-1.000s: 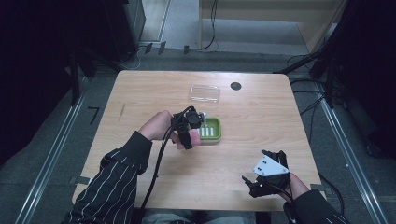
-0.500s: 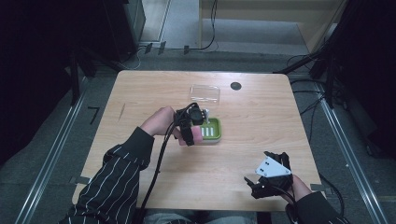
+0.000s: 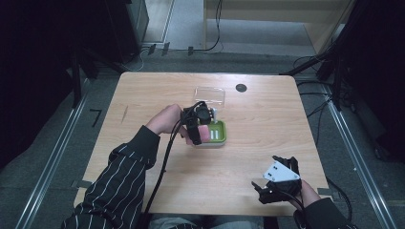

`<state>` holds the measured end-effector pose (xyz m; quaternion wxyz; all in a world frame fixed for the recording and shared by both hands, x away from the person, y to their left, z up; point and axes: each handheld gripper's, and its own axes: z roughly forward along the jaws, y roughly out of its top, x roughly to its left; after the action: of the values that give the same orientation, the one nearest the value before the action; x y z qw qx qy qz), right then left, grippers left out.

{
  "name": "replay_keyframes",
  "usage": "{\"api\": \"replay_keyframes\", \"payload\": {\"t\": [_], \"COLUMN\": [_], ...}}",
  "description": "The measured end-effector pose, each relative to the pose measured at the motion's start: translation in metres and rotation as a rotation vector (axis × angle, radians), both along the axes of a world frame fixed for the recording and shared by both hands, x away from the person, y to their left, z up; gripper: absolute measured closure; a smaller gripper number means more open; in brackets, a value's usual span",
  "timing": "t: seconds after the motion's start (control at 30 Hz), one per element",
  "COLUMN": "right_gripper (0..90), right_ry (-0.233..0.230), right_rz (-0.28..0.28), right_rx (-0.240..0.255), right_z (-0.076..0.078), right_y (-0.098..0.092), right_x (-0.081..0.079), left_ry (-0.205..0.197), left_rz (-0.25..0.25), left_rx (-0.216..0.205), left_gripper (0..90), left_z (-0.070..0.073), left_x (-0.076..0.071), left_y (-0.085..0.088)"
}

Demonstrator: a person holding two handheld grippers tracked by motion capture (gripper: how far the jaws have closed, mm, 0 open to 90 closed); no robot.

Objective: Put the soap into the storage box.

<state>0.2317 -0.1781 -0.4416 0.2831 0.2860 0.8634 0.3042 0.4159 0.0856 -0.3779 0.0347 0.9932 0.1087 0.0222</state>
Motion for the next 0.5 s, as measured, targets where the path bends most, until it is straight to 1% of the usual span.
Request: {"api": "replay_keyframes", "payload": {"t": [0.03,0.1,0.23,0.3,0.43,0.5], "right_gripper": [0.0,0.0,0.0,0.0,0.0,0.0], "right_ry": [0.002,0.005,-0.002,0.003,-0.002,-0.001], "right_rz": [-0.003,-0.011,-0.008,-0.018,-0.015,-0.024], "right_rx": [0.000,0.002,-0.004,-0.001,-0.004,-0.003], "right_z": [0.000,0.000,0.000,0.000,0.000,0.000], "right_y": [0.000,-0.001,-0.002,-0.002,-0.003,-0.004], "right_x": [0.000,-0.001,-0.002,-0.003,-0.003,-0.004], "left_ry": [0.002,-0.007,-0.013,-0.014,-0.018,-0.021], "left_rz": [-0.001,0.002,-0.003,-0.004,-0.007,-0.007], "left_rx": [0.002,-0.001,0.000,-0.005,0.013,0.006], "left_gripper": [38.6,38.7,38.7,38.6,38.7,38.7], "left_z": [0.000,0.001,0.001,0.001,0.000,-0.001], "left_x": [0.001,0.002,0.005,0.008,0.011,0.012], "left_y": [0.000,0.000,-0.001,-0.001,-0.001,-0.001]}}
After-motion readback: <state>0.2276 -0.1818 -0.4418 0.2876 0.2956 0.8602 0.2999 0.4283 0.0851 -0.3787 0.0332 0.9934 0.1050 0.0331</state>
